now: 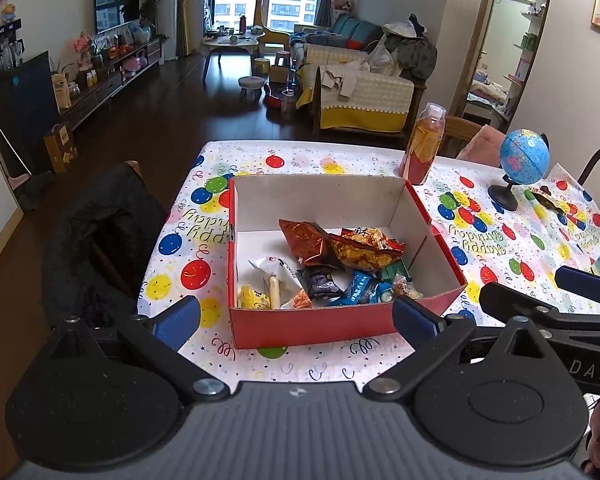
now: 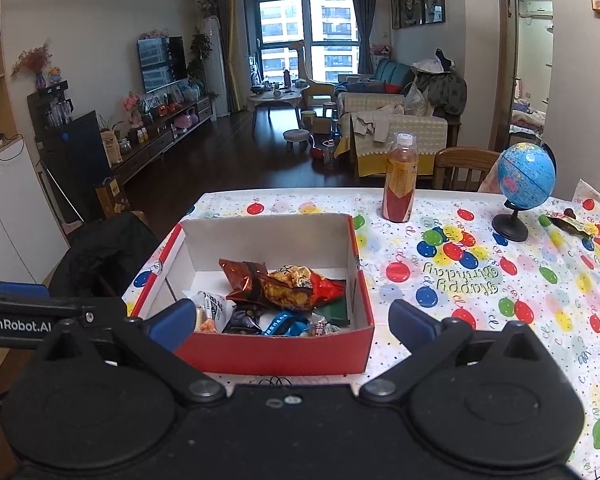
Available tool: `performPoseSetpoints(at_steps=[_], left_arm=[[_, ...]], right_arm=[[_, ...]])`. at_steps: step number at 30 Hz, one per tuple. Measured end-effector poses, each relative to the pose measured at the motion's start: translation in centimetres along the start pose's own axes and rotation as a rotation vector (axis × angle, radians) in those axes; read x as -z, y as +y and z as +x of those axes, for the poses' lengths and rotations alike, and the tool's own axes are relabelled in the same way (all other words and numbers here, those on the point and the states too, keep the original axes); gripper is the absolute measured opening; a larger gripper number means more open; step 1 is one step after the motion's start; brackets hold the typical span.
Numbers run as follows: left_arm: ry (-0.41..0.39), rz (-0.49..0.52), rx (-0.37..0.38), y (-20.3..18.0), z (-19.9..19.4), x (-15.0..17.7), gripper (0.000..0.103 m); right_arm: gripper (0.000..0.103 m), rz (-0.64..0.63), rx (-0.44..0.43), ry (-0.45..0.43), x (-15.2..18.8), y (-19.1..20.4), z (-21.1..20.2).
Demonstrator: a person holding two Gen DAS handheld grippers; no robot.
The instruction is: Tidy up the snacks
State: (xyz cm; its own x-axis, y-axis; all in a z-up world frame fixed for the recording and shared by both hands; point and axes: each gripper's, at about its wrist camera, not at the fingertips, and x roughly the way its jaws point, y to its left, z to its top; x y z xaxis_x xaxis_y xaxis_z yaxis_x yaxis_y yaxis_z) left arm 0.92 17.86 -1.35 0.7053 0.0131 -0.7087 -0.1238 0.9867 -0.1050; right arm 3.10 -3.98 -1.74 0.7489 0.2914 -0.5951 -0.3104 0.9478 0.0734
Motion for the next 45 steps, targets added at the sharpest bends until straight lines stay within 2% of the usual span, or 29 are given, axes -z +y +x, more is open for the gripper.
performPoseSetpoints(at_steps=[45], left_arm=[[0.029,-0.012,0.002,-0.21,0.25,0.61,0.103]], right_arm=[[0.103,0.023,0.032,0.036,0.55,-0.72,0.44]])
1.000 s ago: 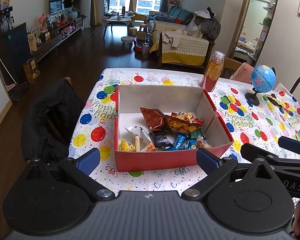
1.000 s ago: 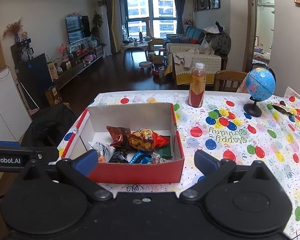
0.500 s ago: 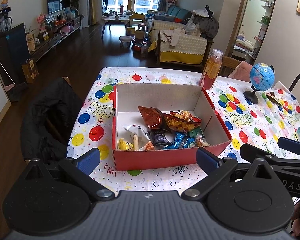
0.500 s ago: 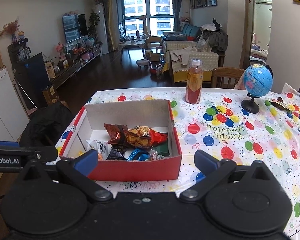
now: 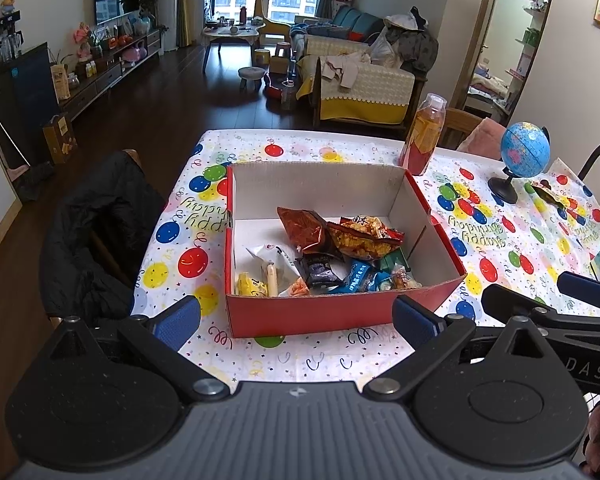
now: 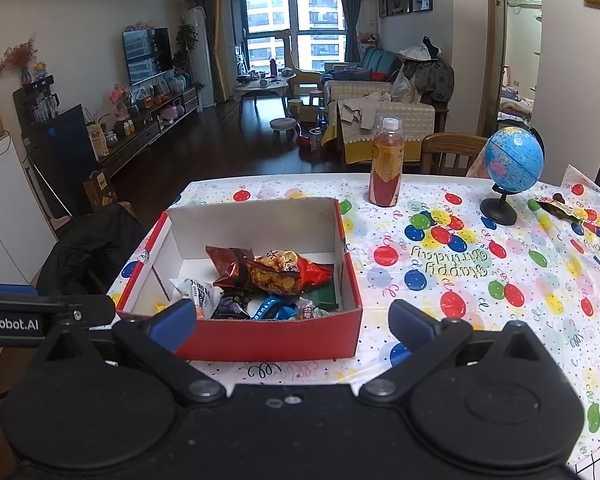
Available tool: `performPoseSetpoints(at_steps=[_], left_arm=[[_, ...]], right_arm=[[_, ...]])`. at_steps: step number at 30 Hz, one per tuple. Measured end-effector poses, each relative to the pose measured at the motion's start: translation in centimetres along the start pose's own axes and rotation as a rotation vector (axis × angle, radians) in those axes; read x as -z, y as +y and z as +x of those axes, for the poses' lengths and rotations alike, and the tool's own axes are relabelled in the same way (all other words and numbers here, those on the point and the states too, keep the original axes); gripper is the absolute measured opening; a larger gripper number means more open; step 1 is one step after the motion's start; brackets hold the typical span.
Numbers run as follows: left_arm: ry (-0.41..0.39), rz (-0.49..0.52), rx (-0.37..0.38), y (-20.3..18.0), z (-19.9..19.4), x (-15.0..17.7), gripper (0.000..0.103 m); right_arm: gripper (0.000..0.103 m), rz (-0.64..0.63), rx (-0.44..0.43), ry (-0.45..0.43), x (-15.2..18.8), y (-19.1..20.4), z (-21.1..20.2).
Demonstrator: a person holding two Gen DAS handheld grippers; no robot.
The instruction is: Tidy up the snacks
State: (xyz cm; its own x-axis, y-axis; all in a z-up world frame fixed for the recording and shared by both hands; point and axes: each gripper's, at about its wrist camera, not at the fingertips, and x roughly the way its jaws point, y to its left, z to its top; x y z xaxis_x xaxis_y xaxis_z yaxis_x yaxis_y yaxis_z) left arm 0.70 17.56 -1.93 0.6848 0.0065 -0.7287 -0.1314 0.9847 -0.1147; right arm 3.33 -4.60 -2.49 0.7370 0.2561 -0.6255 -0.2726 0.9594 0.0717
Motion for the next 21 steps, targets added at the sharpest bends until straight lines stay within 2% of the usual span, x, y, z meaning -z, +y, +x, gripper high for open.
performPoseSetpoints(at_steps=[21], left_arm=[[0.026,0.009,0.004,-0.64,0.88,-0.17,0.103]], right_arm=[[0.103,0.013,0.008,0.021,0.02,-0.62,0.55]])
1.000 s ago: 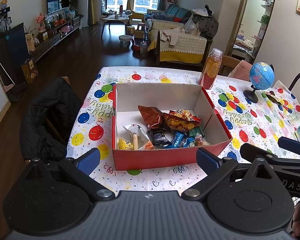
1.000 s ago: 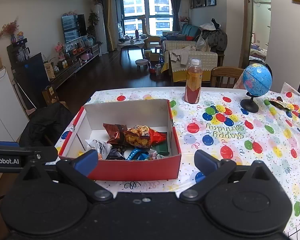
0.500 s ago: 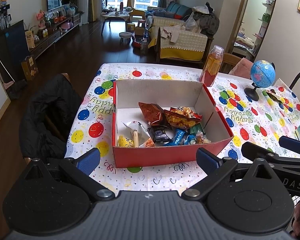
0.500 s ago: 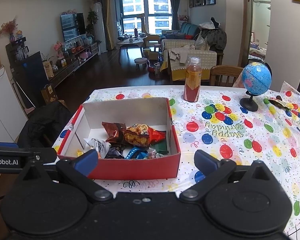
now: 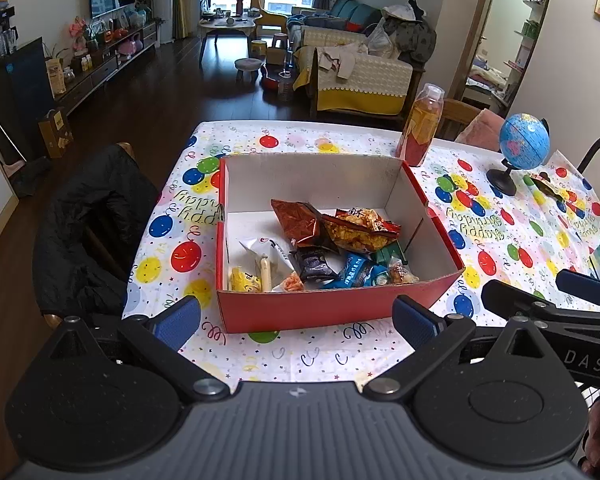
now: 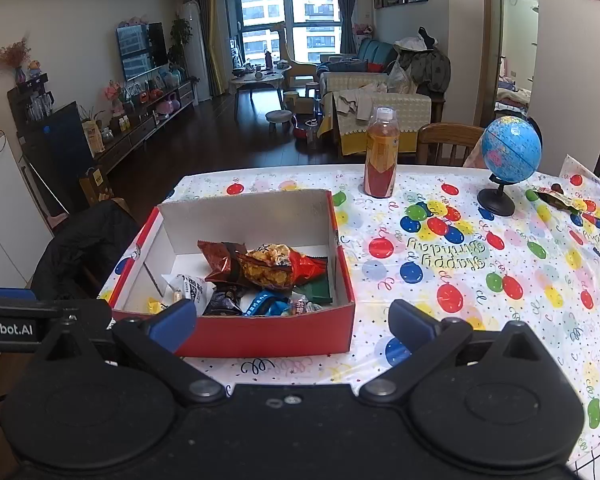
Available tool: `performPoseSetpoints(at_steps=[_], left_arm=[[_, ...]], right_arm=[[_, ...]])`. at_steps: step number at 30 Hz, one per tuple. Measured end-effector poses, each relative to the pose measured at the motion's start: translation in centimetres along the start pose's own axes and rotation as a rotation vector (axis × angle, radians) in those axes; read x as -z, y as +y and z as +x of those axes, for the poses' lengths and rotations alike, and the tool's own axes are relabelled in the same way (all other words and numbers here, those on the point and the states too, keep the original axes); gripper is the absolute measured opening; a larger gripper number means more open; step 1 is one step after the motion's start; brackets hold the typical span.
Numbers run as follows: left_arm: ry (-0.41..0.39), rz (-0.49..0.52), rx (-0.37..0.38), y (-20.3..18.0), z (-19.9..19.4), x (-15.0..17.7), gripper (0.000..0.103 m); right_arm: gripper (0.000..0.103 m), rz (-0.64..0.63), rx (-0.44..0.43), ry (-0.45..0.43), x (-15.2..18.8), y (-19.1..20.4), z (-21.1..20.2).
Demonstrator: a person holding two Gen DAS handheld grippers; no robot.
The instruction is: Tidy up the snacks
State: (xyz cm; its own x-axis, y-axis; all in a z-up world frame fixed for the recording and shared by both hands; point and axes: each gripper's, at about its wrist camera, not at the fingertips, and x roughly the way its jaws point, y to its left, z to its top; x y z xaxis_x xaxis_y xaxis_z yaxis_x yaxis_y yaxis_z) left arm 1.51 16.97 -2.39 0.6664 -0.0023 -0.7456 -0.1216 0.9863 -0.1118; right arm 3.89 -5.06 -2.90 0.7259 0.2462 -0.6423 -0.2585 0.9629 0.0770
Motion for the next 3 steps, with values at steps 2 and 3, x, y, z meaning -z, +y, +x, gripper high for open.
performPoseSetpoints(at_steps=[2,3], left_arm=[[0.001,0.001,0.001,-0.04,0.03,0.0,0.103],[0.001,0.001,0.0,-0.02,0.01,0.0,0.103]], right_arm=[[0.103,0.002,0.0,0.003,0.1,-0.17,0.21],[0.103,0.004,0.001,0.005,0.16,-0.33,0.33]])
